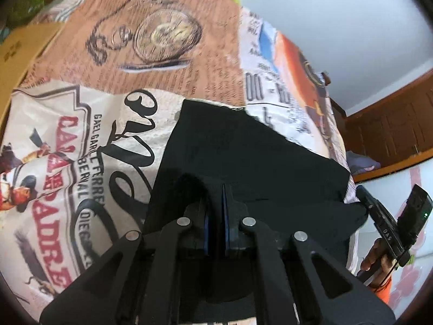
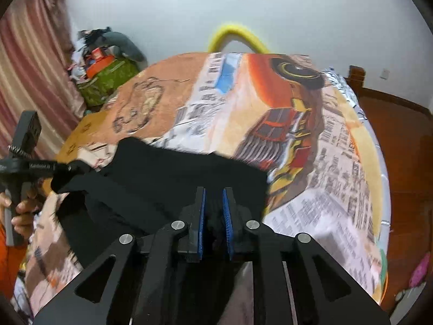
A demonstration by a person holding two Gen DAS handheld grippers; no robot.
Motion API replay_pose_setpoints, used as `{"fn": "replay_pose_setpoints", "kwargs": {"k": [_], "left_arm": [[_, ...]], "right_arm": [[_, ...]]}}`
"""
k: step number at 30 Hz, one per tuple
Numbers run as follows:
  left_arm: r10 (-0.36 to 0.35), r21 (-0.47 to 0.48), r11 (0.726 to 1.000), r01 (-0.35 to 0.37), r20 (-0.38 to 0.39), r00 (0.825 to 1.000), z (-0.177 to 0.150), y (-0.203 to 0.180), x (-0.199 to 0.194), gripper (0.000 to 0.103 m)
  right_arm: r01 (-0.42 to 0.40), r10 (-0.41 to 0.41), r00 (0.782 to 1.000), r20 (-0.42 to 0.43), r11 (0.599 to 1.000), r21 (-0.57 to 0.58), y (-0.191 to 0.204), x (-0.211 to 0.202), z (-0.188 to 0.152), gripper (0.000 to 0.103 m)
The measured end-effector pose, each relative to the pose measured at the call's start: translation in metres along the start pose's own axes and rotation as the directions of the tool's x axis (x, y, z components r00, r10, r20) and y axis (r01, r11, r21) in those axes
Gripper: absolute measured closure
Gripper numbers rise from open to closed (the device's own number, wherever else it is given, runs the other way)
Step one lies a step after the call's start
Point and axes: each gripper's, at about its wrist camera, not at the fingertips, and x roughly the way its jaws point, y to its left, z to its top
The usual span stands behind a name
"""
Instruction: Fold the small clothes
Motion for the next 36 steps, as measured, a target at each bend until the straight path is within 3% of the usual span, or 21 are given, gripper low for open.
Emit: {"fn": "replay_pose_setpoints", "kwargs": {"k": [1,5,7,8,9,13,19,27,32,36], "left_arm": [[0.005,0.007,1.000,-0.005,0.007,1.000,0.002,-0.001,0.001,0.095],[0.026,0.055,0.998,-0.028,0.044,0.999,0.007,-0.012,-0.011,0.090],[0.051,0.073,0.996,-0.058,0.104,0.993,0.009,-0.021,-0.029,0.064],[0.065,0.083,0.994,-0.077,0.146,0.987,0.009,-0.025,-0.039,0.036],[0.065,0.098,0.991,-0.086,0.203,0.977,0.008,-0.030,-0.054,0.021],[0.069,0.155,0.981,-0.119,0.296,0.953,0.002,-0.044,-0.089,0.019],[0.174,0.241,0.938,-0.251,0.300,0.938,-0.023,-0.045,-0.091,0.016],[0.262,0.249,0.918,-0.309,0.204,0.943,-0.045,-0.002,-0.045,0.016],[0.247,0.234,0.930,-0.284,0.177,0.953,-0.042,0.007,-0.020,0.018],[0.189,0.225,0.946,-0.232,0.196,0.962,-0.029,0.001,-0.013,0.030]], "right_arm": [[0.014,-0.014,1.000,0.007,1.000,0.005,-0.002,0.000,0.002,0.089],[0.032,-0.033,0.998,0.045,0.999,0.024,-0.009,-0.011,0.007,0.068],[0.050,-0.051,0.996,0.075,0.999,0.012,-0.009,-0.025,0.007,0.065],[0.049,-0.049,0.995,0.082,0.999,0.007,-0.008,-0.030,0.007,0.065],[0.046,-0.046,0.995,0.086,0.999,0.006,-0.007,-0.034,0.007,0.064],[0.017,-0.016,0.995,0.102,1.000,-0.014,0.001,-0.050,0.002,0.058],[0.001,0.003,0.996,0.090,0.999,-0.051,0.016,-0.054,-0.015,0.048],[0.024,-0.021,0.999,0.040,0.997,-0.070,0.011,-0.030,-0.038,0.048],[0.036,-0.034,0.999,0.042,0.998,-0.050,0.002,-0.011,-0.029,0.049],[0.025,-0.024,0.999,0.036,0.999,-0.031,-0.001,0.005,-0.024,0.066]]}}
